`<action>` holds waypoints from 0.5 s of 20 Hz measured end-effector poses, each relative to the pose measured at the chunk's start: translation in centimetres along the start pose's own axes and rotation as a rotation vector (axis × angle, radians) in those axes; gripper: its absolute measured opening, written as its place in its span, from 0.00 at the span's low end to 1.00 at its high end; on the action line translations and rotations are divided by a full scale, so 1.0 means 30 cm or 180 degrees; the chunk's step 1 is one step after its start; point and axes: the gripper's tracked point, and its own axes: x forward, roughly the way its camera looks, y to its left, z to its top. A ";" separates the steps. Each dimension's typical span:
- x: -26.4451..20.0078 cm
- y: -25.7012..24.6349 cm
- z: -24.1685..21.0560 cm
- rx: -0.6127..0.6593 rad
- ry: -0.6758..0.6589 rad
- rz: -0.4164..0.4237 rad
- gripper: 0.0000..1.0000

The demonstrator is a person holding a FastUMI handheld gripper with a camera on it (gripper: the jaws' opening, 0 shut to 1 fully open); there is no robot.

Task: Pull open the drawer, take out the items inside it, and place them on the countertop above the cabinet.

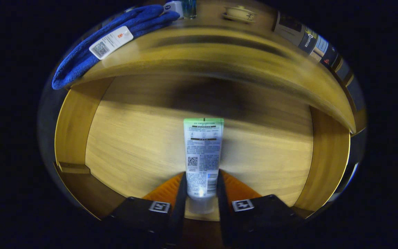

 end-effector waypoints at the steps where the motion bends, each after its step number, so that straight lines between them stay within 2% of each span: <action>1: 0.012 -0.001 -0.011 0.0051 -0.0031 0.0041 0.53; 5: -0.102 0.003 0.056 -0.0024 -0.0368 0.0041 0.50; 10: -0.221 0.034 0.036 -0.0234 -0.0795 0.0105 0.50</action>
